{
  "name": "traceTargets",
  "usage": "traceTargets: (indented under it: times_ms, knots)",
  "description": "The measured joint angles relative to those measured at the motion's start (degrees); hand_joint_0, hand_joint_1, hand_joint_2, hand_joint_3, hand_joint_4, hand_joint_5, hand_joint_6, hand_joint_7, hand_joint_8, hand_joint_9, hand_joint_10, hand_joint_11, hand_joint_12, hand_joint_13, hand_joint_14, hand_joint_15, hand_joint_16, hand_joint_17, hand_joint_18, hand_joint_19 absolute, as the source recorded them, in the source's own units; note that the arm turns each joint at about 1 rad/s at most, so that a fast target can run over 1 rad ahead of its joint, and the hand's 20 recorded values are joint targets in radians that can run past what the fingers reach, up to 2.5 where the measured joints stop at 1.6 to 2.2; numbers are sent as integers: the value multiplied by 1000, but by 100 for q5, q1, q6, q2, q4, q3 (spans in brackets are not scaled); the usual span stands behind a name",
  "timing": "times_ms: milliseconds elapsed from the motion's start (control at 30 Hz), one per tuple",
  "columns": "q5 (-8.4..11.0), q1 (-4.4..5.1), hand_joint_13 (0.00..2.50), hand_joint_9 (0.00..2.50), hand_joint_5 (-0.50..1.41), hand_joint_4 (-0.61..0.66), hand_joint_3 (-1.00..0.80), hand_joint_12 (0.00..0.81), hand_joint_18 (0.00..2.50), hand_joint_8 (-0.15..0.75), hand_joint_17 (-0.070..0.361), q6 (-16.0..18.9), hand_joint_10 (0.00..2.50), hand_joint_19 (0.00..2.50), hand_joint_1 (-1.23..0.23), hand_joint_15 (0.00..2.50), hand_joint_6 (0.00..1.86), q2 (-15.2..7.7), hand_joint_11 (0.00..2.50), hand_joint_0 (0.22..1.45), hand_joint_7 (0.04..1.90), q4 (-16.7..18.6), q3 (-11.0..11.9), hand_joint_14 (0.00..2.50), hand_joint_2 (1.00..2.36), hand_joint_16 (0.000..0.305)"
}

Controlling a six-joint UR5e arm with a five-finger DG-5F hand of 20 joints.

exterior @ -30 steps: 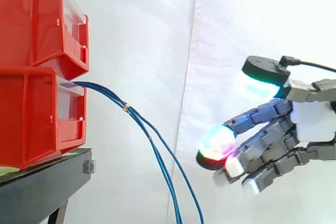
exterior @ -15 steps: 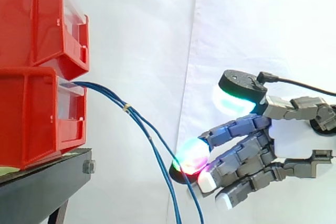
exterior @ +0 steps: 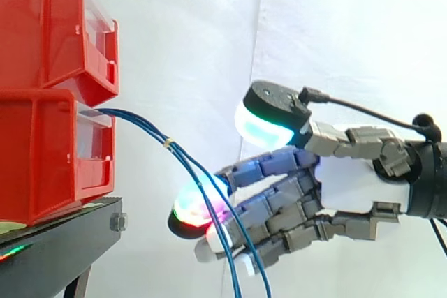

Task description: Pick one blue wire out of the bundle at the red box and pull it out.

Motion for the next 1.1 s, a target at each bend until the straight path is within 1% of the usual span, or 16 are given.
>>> traceTargets:
  times_ms: [133,233,433,633,967,1033,1100]
  knots:
    - [18,99,549,748,-141,416,-429,460,588,390,148,-302,11,379,-549,218,503,-6,388,537,972,54,129,8,1007,66]
    - [80,176,550,750,-141,417,-429,460,592,389,148,-453,11,379,-549,219,503,-8,398,537,971,167,158,8,1007,66]
    - [242,303,565,751,-141,417,-429,462,598,389,148,-536,13,386,-549,231,503,-31,388,538,971,274,166,8,1007,66]
    - [293,341,575,754,-140,418,-428,460,609,390,148,-524,11,390,-550,234,503,-61,402,539,972,283,168,8,1007,66]
    - [307,356,592,761,-138,419,-424,455,621,385,146,-521,11,398,-568,241,503,-64,405,555,982,272,168,11,1007,65]
    - [307,357,597,761,-135,407,-409,455,627,384,145,-521,11,388,-583,243,504,-64,397,563,1018,271,168,9,1008,64]
    - [308,358,597,758,-125,361,-376,450,636,382,143,-521,11,389,-612,240,503,-64,407,582,1146,274,168,9,1011,63]
